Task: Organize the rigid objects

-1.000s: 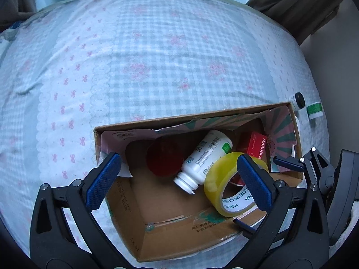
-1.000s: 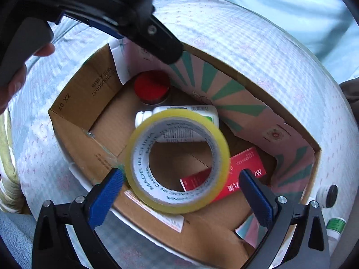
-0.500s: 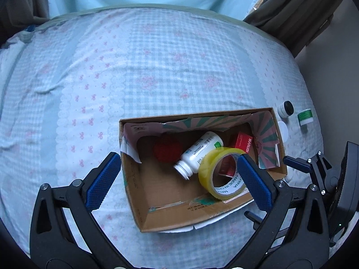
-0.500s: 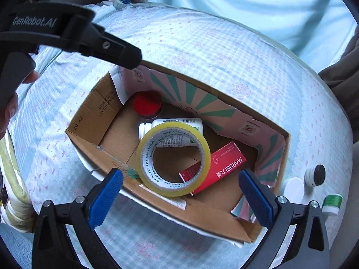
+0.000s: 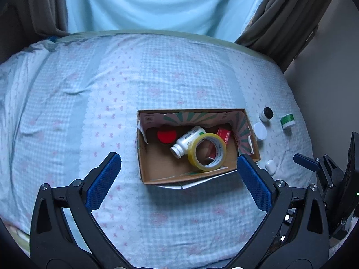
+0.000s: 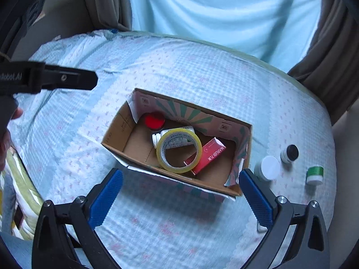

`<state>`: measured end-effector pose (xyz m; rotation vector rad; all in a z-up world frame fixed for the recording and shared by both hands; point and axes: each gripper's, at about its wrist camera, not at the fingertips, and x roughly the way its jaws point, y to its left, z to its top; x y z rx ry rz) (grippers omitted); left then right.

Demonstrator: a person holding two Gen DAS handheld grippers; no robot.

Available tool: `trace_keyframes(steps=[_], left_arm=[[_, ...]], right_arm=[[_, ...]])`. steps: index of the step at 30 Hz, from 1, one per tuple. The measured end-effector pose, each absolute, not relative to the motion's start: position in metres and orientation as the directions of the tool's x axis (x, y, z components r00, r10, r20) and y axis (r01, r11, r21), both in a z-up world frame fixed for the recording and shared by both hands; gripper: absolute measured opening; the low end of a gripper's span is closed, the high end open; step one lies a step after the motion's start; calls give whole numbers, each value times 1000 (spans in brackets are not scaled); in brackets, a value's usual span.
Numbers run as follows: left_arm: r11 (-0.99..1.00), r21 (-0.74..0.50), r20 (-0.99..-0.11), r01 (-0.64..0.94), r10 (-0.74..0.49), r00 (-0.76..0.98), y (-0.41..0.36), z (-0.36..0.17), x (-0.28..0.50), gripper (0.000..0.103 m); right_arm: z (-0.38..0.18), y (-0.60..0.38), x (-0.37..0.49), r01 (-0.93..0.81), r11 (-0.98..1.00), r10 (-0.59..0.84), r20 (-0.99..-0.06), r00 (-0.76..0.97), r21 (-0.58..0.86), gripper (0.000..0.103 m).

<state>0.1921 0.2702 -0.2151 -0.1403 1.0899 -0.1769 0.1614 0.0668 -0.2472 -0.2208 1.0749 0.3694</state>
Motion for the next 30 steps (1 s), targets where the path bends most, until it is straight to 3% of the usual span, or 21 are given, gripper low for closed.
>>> trace_keyframes(steps=[13,18,23,30], left_arm=[[978,-198,-824,71,-205,527,192,-167,126,103],[989,-150,-797,3,-123,591,134,-153,101,103],[979,-171,-771,-111,-63,633,72,-145,74,103],[983,-141,-772,-116,-36,635,-16,-141,64,103]], right_arm=[[-195,-29,108,-224,972,176,-861,478,74,103],[-180,-97,98,-145,985,155,-839,522,92,103],[-166,-170,92,-156,986,143,-812,565,65,103],[-158,-246,99,-184,982,135,-801,584,31,103]])
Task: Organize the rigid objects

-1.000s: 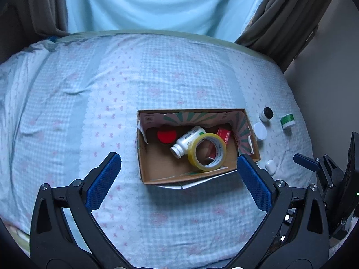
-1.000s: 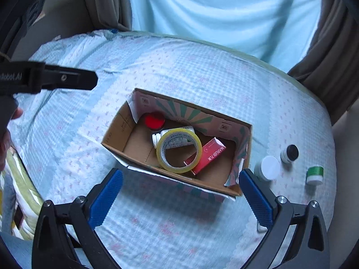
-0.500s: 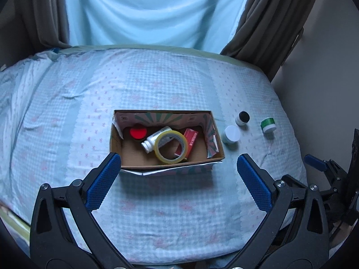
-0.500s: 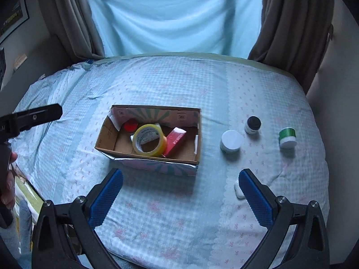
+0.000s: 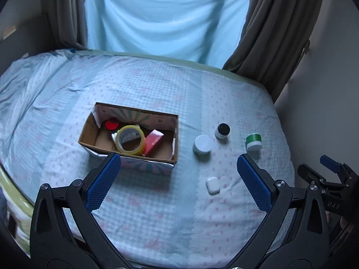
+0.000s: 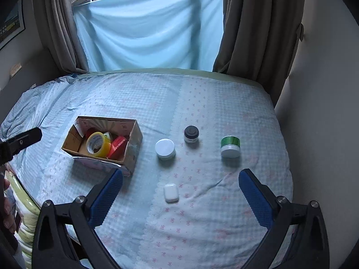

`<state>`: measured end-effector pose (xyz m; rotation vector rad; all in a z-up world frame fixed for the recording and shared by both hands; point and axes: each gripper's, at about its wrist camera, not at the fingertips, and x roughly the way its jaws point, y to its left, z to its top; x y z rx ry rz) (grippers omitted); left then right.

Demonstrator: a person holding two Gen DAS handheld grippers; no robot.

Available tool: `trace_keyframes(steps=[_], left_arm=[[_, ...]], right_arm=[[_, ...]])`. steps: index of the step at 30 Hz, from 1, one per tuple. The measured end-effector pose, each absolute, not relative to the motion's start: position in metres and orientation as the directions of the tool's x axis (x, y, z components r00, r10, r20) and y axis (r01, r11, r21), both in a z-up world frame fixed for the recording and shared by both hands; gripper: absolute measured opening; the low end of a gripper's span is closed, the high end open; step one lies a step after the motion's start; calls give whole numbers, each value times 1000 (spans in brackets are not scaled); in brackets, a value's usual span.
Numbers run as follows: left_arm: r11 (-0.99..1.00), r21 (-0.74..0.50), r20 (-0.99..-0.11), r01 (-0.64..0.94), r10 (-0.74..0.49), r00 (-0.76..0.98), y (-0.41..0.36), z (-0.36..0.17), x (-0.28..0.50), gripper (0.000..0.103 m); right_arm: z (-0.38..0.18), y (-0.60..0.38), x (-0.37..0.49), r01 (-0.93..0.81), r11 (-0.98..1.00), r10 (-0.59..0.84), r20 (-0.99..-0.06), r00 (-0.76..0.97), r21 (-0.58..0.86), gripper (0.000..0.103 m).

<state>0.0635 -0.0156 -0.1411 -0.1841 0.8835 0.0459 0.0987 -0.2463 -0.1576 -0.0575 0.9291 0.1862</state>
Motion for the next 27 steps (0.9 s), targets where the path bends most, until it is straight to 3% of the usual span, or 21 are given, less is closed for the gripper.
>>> trace_keyframes(steps=[6,13,27], left_arm=[[991,-74,-770,-108,12,639,-63,-155,74,103],[994,-79,-787,-73,-18,616,-94,-196,109,103],[983,-166,-864,-79,-107,492,-133,-352,202,103]], right_arm=[[-165,-292,112,-156,985,148,-818,556,73,103],[-186,-332,134,-83,981,192,-811,552,176,103],[-293,-365,229,-15,994,98,-875,474,104,103]])
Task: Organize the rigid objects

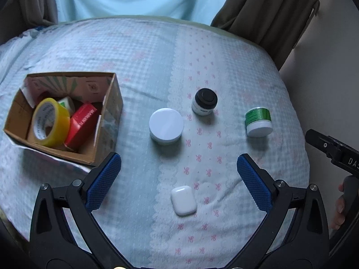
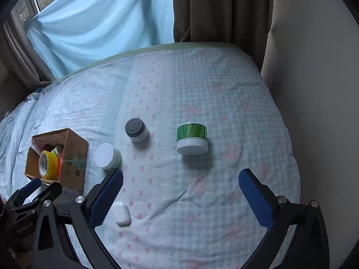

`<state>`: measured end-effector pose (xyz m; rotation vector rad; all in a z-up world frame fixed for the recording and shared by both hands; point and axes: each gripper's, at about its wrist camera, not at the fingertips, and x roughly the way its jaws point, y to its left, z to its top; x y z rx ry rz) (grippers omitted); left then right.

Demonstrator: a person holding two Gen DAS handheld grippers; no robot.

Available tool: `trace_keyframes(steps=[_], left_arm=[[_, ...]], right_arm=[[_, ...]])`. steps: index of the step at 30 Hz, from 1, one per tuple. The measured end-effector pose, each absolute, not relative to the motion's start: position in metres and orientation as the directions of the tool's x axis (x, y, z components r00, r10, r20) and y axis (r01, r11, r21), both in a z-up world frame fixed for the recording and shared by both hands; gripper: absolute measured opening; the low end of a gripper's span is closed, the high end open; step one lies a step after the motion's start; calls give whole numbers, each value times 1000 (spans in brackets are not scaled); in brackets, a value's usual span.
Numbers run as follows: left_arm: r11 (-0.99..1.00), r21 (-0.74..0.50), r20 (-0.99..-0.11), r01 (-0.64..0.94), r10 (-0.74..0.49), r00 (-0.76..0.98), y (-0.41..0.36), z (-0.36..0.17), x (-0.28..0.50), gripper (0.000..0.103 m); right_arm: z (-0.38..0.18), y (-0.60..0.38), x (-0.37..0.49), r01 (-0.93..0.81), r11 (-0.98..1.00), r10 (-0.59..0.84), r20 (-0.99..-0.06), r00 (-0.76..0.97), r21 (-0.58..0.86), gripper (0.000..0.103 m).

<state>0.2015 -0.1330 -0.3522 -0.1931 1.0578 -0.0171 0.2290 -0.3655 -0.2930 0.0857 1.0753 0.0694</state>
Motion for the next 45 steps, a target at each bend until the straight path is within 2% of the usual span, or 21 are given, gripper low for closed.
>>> trace_keyframes(steps=[12,20,24,25,28,29,30,31,45], left_arm=[[986,-108,-890,-127,-39,453,-138,-476,279,103],[984,-115,-896,-139,-42,442,-128,-504,303,102],[983,-110,-902,-149,-36,431,-129,-508,311,98],[982,-110,-903,-152,-34,429,-130,-508,312,95],[983,-94,-906,-156,-20,423,-133,-509,315,84],[984,-86,-906,-154,-14,423,-133,-508,316,81],[985,-82,-906,-153,-10,422,-133,-507,316,74],[985,-76,-907,-152,-5,421,-133,-507,317,69],[989,-93,-901,-112,-35,432,-130,-496,317,68]], right_arm=[[-407,-367,305,-4,996,79,-912,403,85,103],[-447,-364,341,24,995,79,-924,374,95,103],[-457,-363,351,29,994,87,-928,363,105,102],[-458,-362,353,30,995,79,-929,361,97,102],[-462,-363,359,41,995,69,-937,341,89,86],[-464,-364,361,49,995,68,-943,327,88,77],[-467,-365,363,55,995,65,-947,314,87,69],[-469,-366,365,63,995,58,-951,305,81,67],[-467,-366,362,91,993,38,-949,313,70,67]])
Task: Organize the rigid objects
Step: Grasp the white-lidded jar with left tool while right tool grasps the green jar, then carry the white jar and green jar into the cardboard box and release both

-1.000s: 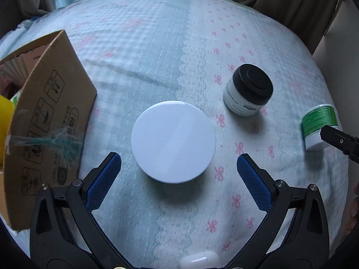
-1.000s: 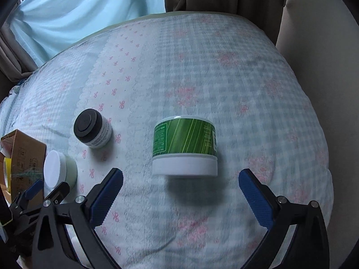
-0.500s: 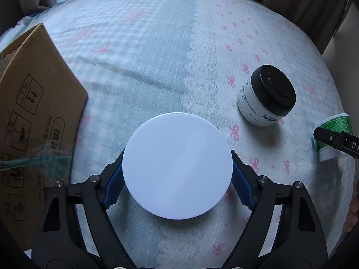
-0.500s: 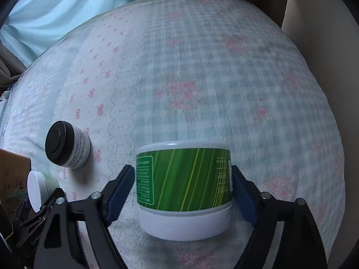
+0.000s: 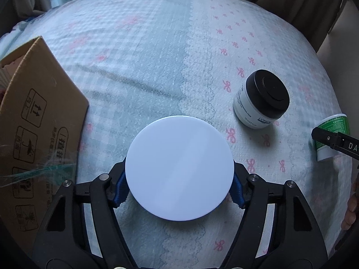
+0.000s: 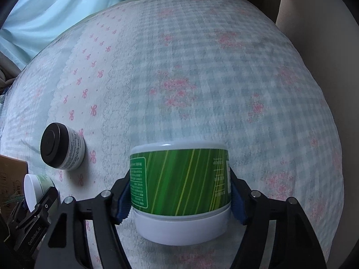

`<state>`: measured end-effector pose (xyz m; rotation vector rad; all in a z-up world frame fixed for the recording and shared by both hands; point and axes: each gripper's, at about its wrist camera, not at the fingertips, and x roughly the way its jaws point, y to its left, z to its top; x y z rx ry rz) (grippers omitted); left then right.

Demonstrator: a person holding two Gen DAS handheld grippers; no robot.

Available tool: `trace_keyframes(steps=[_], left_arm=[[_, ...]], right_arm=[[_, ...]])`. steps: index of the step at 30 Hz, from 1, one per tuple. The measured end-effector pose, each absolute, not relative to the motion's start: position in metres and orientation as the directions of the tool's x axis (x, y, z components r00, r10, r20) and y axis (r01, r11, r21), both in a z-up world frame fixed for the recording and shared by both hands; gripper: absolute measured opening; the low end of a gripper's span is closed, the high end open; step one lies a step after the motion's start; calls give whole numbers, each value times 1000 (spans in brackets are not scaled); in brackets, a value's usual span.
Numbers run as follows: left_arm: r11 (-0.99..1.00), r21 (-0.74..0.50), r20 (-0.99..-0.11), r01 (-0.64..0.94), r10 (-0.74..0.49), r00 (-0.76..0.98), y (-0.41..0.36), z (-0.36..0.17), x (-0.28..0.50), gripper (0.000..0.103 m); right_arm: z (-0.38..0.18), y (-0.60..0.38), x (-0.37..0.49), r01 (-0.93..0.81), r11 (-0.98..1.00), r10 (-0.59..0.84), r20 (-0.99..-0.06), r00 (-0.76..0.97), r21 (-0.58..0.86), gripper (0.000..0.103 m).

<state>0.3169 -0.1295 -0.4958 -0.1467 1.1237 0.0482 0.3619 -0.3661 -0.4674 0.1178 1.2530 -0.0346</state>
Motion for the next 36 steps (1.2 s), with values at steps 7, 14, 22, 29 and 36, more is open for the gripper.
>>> trace_keyframes(steps=[7,14,22,29,36], left_arm=[[992,-105,-882,-77,-57,469,-138,-466,308,68],[993,-118,-850,-24,-88,519,-145,-407,285,68],[991,-127,-810,37,-125,572,-140,-307,244,68],[990,-137,-792,33,-130,597,-116,-225,194,68],[993,-114,-767,4,-91,635,-80,-166,153,68]], right_arm=[[-453,-372,344,106,990,49,-944,327,88,67],[-406,-373,314,116,988,48,-925,377,98,67],[-313,-369,267,113,987,53,-891,451,116,67],[-227,-359,213,93,985,80,-866,494,145,67],[-175,-329,178,18,988,119,-843,524,150,67]])
